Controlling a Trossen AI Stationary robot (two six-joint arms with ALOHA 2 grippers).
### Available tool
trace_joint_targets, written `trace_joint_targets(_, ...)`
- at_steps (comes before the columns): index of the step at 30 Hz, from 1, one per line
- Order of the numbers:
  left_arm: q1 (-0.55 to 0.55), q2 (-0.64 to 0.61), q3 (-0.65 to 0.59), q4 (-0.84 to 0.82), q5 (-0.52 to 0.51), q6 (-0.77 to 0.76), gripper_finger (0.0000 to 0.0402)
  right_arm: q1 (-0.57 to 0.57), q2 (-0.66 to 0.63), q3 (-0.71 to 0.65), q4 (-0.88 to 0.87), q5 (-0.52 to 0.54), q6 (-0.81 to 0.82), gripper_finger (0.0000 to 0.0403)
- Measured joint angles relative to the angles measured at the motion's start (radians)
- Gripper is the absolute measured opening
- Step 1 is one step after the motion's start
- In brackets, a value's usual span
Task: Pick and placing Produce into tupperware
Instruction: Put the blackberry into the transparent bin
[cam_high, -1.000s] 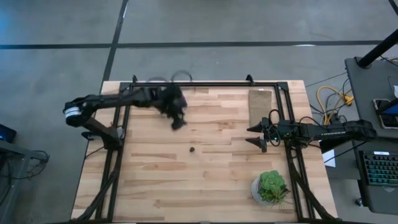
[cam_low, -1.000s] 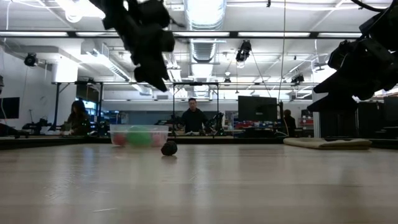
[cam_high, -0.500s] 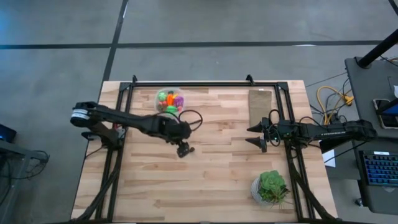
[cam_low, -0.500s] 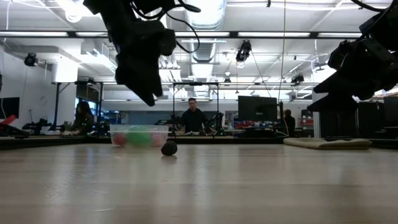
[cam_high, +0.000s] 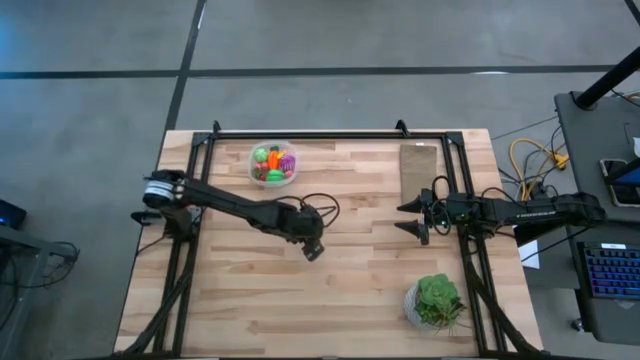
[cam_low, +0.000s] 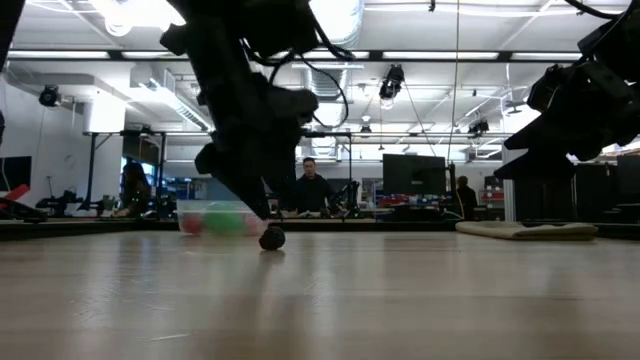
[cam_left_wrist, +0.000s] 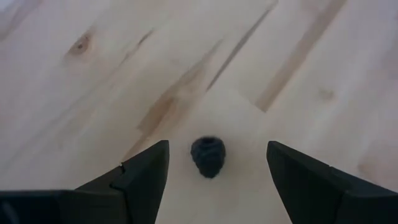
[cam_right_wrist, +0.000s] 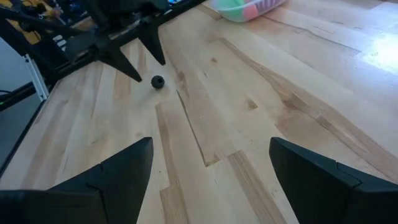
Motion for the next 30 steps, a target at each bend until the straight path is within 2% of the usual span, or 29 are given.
trace_joint_targets(5, -0.003, 0.045, 0.036, -0.002, -0.001, -0.011, 0.0256, 0.000, 0.000, 0.000, 0.000, 0.000, 0.000, 0.0313)
trace_joint_targets(11, -0.015, 0.067, 0.032, -0.084, -0.023, -0.006, 0.0256, 0.000, 0.000, 0.000, 0.000, 0.000, 0.000, 0.0313)
trace_joint_targets(14, -0.019, 0.064, 0.028, -0.070, -0.092, 0.039, 0.0256, 0.000, 0.000, 0.000, 0.000, 0.000, 0.000, 0.0313)
trace_joint_targets(17, -0.019, 0.064, 0.028, -0.012, -0.110, 0.144, 0.0256, 0.000, 0.000, 0.000, 0.000, 0.000, 0.000, 0.0313)
trace_joint_targets(20, -0.018, 0.064, 0.026, 0.025, -0.102, 0.199, 0.0256, 0.000, 0.000, 0.000, 0.000, 0.000, 0.000, 0.0313)
trace_joint_targets(26, -0.019, 0.065, 0.023, 0.006, -0.088, 0.197, 0.0256, 0.000, 0.000, 0.000, 0.000, 0.000, 0.000, 0.0313)
trace_joint_targets(30, -0.018, 0.065, 0.012, -0.002, -0.040, 0.195, 0.0256, 0.000, 0.000, 0.000, 0.000, 0.000, 0.000, 0.0313)
